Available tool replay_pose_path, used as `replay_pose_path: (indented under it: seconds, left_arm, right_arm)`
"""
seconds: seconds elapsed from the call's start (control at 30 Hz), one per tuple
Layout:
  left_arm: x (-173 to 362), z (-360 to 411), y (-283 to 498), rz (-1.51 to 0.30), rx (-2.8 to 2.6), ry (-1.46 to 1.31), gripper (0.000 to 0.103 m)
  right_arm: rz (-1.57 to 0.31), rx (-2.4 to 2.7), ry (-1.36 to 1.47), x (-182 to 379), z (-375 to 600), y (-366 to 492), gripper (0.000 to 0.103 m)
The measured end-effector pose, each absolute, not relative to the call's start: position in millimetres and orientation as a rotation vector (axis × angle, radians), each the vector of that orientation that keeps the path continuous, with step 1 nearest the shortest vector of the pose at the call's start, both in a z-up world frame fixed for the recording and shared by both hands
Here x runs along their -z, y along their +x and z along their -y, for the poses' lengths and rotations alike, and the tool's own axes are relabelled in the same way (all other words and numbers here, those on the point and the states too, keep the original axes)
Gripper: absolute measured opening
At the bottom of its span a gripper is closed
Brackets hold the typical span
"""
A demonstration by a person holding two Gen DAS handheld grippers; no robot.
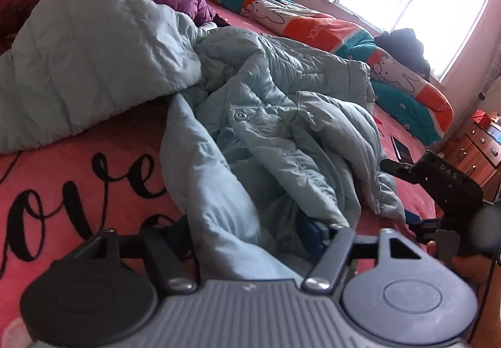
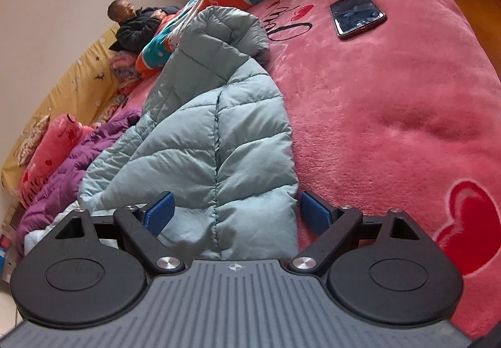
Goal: Fold large clothes
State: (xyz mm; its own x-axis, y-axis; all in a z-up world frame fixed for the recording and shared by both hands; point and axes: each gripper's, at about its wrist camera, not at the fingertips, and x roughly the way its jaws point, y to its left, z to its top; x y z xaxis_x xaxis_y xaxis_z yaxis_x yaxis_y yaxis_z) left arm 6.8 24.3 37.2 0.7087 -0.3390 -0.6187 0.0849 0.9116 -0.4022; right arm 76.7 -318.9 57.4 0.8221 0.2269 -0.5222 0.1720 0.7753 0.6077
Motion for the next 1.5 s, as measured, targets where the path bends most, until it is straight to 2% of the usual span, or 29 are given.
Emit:
replay_pose_path:
  seconds: [0.07, 0.1, 0.13, 0.2, 0.27, 0.33, 0.37, 0.5, 0.6, 1.1, 1.5]
  left_arm:
    - [-36.8, -24.3, 6.5, -0.752, 0.236, -0.347, 0.051]
    - [-36.7, -23.3, 6.9, -0.755, 0.231, -0.34, 0.044]
    - [-36.1, -22.5, 7.6, -0.758, 0.227, -0.336, 0.041]
    - [-36.5, -22.2, 7.7, -0.76, 0.222, -0.331, 0.033]
    - [-37.9, -20.3, 7.3, -0.754, 0.231, -0.323, 0.028]
    - [-38.8, -18.8, 7.1, -0.752, 0.242, -0.319, 0.024]
    - [-39.4, -16.7, 6.5, -0.749, 0.255, -0.316, 0.021]
    - [-42.7, -6.9, 2.2, -0.742, 0.308, -0.288, 0.017]
    - [-45.6, -2.3, -1.5, -0.739, 0.345, -0.301, 0.015]
    - [-70.8, 3.5, -21.9, -0.71, 0.498, -0.342, 0.013]
    - [-89.6, -31.0, -61.6, -0.743, 0.541, -0.318, 0.012]
  right_arm:
    - [-0.622, -0.034, 0.676, -57.5, 316.1, 79.1, 0.1]
    - [-0.628, -0.029, 0.663, -57.3, 315.0, 79.6, 0.091]
    - [-0.634, -0.022, 0.644, -57.3, 312.9, 79.8, 0.087]
    - [-0.638, -0.017, 0.613, -57.5, 310.5, 80.8, 0.066]
    - [-0.64, -0.022, 0.621, -57.0, 311.4, 81.2, 0.05]
    - [-0.627, -0.023, 0.64, -56.8, 315.7, 83.6, 0.041]
    - [-0.62, -0.026, 0.645, -57.9, 317.0, 83.3, 0.033]
    - [-0.558, -0.058, 0.617, -69.3, 313.9, 76.4, 0.018]
    - [-0.51, -0.106, 0.602, -81.8, 311.1, 71.0, 0.015]
    - [-0.305, -0.267, 0.557, -147.6, 296.0, 40.5, 0.012]
    - [-0.327, -0.337, 0.591, -163.4, 301.3, 14.1, 0.012]
